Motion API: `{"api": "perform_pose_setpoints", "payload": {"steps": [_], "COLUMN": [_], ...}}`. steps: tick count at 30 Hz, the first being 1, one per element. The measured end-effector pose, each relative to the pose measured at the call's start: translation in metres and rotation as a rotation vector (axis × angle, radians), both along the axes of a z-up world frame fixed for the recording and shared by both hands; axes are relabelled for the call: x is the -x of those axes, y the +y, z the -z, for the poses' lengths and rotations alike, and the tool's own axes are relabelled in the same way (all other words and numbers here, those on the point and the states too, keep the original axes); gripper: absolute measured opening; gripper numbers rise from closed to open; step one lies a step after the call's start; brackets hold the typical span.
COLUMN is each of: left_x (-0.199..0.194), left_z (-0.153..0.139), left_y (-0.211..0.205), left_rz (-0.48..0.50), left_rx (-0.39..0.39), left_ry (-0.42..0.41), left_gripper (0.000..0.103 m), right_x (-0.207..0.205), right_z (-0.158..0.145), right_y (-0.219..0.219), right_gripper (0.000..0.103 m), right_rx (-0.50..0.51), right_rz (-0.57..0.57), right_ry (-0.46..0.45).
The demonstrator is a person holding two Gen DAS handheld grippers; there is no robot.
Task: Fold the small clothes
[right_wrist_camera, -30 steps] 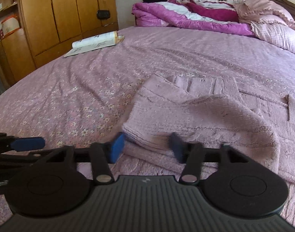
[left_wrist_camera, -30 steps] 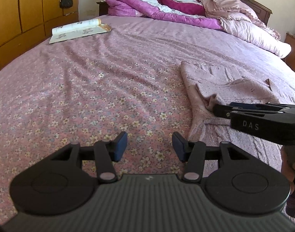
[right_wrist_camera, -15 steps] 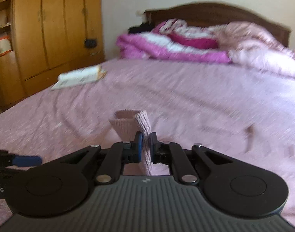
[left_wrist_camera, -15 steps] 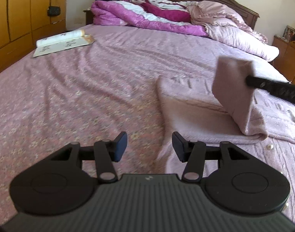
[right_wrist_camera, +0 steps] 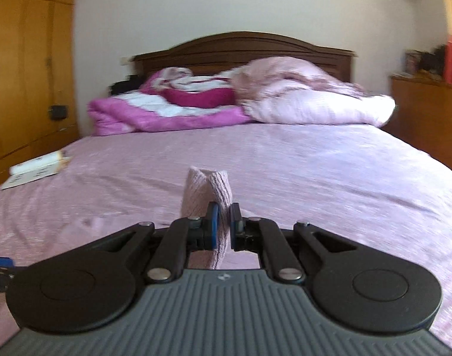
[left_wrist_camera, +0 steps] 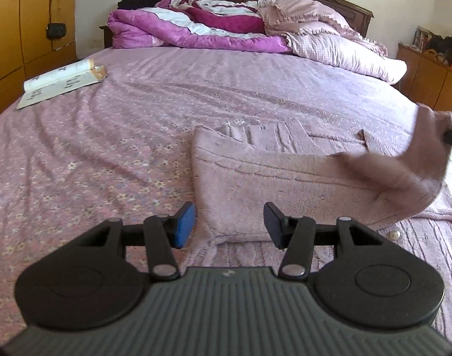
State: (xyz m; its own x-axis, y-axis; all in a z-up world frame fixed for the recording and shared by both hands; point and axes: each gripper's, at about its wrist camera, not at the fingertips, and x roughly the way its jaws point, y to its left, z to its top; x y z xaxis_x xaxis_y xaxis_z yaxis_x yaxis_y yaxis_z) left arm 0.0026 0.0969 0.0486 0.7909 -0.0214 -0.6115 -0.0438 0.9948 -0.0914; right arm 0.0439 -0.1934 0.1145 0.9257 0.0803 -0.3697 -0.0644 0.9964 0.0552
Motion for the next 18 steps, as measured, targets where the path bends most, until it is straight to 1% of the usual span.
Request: {"api": "perform_pose_setpoints", "payload": {"steps": [4, 6, 9, 11, 13, 14, 15, 18], "left_x": [-0.008, -0.011, -0.014, -0.015, -0.016, -0.016, -0.017, -0.017], "left_z": [0.010, 0.016, 0.023, 0.025, 0.027, 0.028, 0.028, 0.029], "left_y": [-0.005, -0.007, -0.010, -0.009, -0.008, -0.007, -0.006, -0.004], "left_rz": [-0.001, -0.005, -0.006, -0.005, -0.006, -0.007, -0.008, -0.012], "left_rx": [-0.016, -0.027, -0.056, -0.056, -0.052, -0.048, -0.041, -0.031], "left_ry": [0.024, 0.037, 0.049, 0.053, 0.058, 0.061, 0.063, 0.066], "left_gripper": [0.053, 0.053, 0.053, 0.053, 0.054, 0.054, 0.055, 0.055], "right_x": [0.002, 0.001, 0.002, 0.003, 0.005, 0.008, 0.011, 0.011], "right_z": [0.021, 0.036, 0.060, 0.078, 0.092, 0.097, 0.100, 0.105], "right_y": [-0.038, -0.053, -0.072, -0.082, -0.091, -0.090, -0.092, -0.091], "right_gripper": [0.008, 0.008, 0.009, 0.010, 0.022, 0.033, 0.037, 0.040], "right_rx": [-0.029, -0.045, -0.062, -0.078, -0.093, -0.096, -0.097, -0.095], "right_rz": [0.133, 0.186, 0.225, 0.247, 0.260, 0.268, 0.271, 0.269], "right_ry": [0.031, 0.065, 0.128, 0.183, 0.226, 0.226, 0.216, 0.215]}}
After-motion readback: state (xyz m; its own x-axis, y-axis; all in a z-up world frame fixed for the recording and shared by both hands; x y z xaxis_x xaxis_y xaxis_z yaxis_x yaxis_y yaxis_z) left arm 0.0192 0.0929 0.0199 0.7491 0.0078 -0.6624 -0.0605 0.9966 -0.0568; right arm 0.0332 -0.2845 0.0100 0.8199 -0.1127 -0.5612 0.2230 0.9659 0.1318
